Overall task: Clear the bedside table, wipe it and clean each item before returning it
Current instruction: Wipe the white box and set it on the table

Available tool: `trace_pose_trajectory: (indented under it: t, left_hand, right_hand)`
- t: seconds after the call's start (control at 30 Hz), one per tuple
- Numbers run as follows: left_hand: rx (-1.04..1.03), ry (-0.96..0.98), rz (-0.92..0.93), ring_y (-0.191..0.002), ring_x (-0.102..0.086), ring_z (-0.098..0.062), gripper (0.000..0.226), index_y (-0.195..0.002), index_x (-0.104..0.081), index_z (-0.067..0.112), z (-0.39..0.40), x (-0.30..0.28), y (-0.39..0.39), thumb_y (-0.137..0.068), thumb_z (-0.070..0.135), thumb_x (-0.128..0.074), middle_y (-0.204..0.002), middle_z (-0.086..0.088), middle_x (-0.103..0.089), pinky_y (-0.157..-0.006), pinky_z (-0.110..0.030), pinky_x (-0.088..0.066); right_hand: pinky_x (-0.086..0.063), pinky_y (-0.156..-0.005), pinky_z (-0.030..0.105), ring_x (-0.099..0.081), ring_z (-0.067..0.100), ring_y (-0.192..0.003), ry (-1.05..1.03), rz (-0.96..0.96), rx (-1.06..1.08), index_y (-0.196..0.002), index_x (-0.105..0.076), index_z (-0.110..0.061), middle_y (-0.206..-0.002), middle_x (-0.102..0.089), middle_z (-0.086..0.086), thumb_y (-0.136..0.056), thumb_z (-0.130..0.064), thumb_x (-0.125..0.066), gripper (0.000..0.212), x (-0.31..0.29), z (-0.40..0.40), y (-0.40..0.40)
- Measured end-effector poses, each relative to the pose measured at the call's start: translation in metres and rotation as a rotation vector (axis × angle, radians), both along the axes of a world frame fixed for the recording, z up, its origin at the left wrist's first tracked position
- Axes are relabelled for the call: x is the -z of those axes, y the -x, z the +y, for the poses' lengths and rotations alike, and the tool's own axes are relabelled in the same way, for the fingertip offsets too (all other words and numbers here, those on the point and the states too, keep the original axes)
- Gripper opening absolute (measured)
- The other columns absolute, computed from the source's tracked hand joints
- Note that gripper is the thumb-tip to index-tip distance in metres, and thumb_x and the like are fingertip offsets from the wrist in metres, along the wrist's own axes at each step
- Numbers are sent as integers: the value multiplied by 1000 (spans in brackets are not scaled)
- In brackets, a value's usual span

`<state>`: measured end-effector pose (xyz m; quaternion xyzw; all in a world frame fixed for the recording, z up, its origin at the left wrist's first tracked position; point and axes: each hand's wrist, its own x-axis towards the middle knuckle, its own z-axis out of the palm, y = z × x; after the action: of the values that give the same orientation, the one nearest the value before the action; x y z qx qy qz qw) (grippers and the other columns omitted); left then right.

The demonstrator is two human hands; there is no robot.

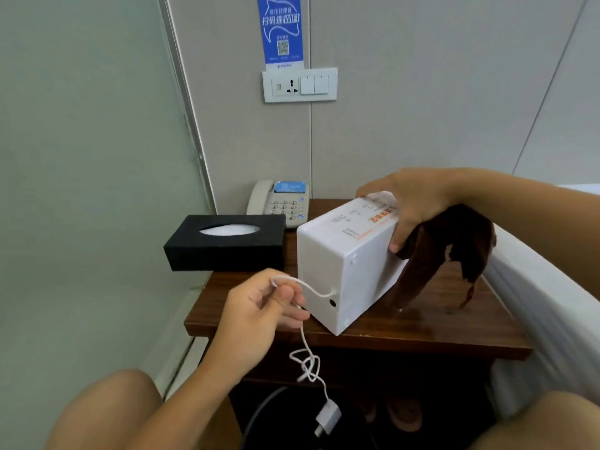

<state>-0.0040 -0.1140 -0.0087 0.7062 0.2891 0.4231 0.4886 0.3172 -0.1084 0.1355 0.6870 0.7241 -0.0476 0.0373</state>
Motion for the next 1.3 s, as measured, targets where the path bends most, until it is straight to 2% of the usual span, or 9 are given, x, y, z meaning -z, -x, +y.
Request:
trace_pose_trajectory:
  t: [0.17, 0.3, 0.57, 0.67, 0.8, 0.93, 1.07, 1.2, 1.3]
  left_hand:
    - [30, -115, 13, -73, -78, -29, 19, -100, -74, 16, 30, -62, -20, -103, 9, -57, -78, -10, -69, -65, -39, -65]
    - [91, -225, 198, -68, -77, -24, 21, -97, -76, 18, 64, -100, -51, -104, 8, -58, -83, -13, -71, -64, -40, -65]
    - [229, -317, 515, -45, -62, -19, 3, -101, -65, 12, 117, -168, -120, -102, 11, -63, -72, -15, -73, -43, -27, -49]
    - [205, -239, 497, -50, -44, -10, 9, -106, -67, 7, 135, -178, -142, -99, 13, -66, -69, -7, -69, -43, -21, -33]
    - [287, 1, 459, -76, -63, -21, 25, -119, -63, 16, 156, -185, -153, -100, 1, -60, -83, -9, -62, -66, -36, -58]
    - [345, -84, 457, -59, -58, -17, 38, -125, -58, 19, 166, -184, -153, -98, -7, -55, -86, -15, -59, -52, -32, -54]
    - [360, -132, 241, -55, -42, -8, 29, -114, -65, 20, 168, -151, -158, -103, -4, -51, -107, -10, -64, -49, -22, -37]
    - [223, -337, 202, -74, -55, -8, 31, -119, -65, 36, 163, -103, -167, -97, 15, -70, -116, 4, -64, -74, -21, -45]
    - [207, -453, 365, -110, -50, -10, 64, -135, -55, 47, 158, -87, -174, -80, 38, -87, -134, 16, -47, -98, -31, -46]
  right_hand:
    - [-44, -87, 32, -56, 19, -105, -58, -25, 194, -140, -52, -36, -130, -63, -6, -49, -66, -94, 104, 3, -1, -2]
    - [-42, -109, 37, -51, 28, -134, -80, 13, 397, -150, -48, -20, -152, -51, 2, -55, -67, -91, 115, 5, -1, -16]
    - [-54, -87, 36, -59, 26, -97, -109, -1, 611, -124, -64, -16, -111, -66, 2, -47, -82, -84, 103, 11, 18, -35]
    - [-53, -81, 35, -59, 26, -93, -125, 28, 658, -120, -62, -14, -100, -63, 1, -47, -81, -85, 101, 10, 21, -38]
    - [-55, -82, 36, -60, 25, -89, -121, 4, 680, -107, -56, -18, -83, -53, -3, -47, -81, -85, 92, 11, 26, -32]
    - [-53, -80, 34, -58, 24, -89, -118, -8, 690, -101, -50, -18, -82, -51, -4, -51, -79, -85, 87, 11, 26, -27]
    - [-51, -77, 34, -54, 24, -88, -182, -8, 712, -103, -51, -19, -92, -57, -2, -51, -74, -89, 85, 13, 19, -20]
    - [-49, -72, 38, -47, 25, -85, -352, 9, 730, -122, -43, -15, -109, -39, 8, -59, -60, -92, 92, 28, 7, -6]
    - [-56, -74, 41, -59, 32, -88, -487, 101, 640, -132, -43, -17, -117, -44, 11, -66, -47, -92, 87, 35, -4, -9]
